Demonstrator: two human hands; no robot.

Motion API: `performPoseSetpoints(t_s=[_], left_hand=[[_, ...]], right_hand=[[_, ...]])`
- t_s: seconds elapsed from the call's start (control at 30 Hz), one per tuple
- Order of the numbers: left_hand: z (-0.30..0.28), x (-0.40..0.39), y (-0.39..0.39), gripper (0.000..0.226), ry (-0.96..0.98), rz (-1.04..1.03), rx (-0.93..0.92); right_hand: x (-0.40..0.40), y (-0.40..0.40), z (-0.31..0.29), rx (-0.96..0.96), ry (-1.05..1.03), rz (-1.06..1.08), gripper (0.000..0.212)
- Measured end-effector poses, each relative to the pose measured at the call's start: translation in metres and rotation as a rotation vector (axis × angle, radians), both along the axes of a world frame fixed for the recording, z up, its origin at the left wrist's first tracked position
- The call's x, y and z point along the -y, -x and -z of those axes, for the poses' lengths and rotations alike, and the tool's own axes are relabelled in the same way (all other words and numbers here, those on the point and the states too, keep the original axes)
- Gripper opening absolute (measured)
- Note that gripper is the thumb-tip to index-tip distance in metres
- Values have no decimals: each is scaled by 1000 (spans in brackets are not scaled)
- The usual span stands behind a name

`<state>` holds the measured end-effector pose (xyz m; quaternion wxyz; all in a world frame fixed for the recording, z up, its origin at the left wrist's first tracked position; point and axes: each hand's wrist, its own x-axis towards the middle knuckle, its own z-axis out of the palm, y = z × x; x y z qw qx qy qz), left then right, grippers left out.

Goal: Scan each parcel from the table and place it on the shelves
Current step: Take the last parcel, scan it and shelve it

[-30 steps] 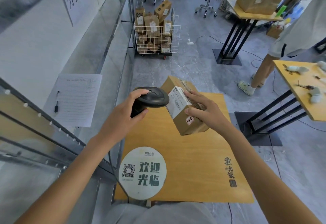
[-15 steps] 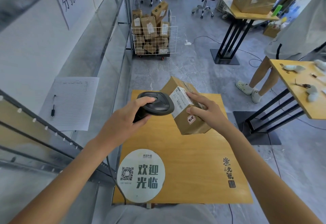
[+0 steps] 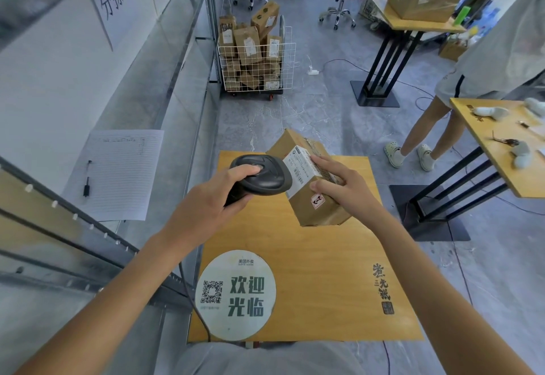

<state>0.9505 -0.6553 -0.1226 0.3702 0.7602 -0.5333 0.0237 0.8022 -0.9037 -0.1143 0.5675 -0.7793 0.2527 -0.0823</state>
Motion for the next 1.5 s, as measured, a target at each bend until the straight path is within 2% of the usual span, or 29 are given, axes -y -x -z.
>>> performPoseSetpoints(t_s=[0.23,0.4,0.53,0.8,1.07,1.17,1.27,1.37,1.5], left_hand=[[1,-2,0,56,1,18,8],[-1,-1,1,62,9,7,-7],[-1,1,1,65,24,6,-16],[0,2,-1,65,23,9,-16],[-1,-1,-1,63,14,-12,-35],[0,-2,-1,63,11,-39,-130],[1,-1,4,67,54,-83,-321],[6,3,12,71,216,-156,-513],[11,17,31,63,477,-277,-776]], right_hand=[[1,-1,2,5,5,-6,57],[-2,-2,-1,-11,24,8,67],[-1,-2,0,-11,32,4,58],[-1,-3,-2,-27,26,18,57],[-5,-5,-1,-31,16,22,69],[-6,-4,-1,-27,10,23,68],[-9,-4,0,-3,-20,47,68],[-14,-2,-1,38,-85,101,68],[-31,2,-1,104,-257,194,60]])
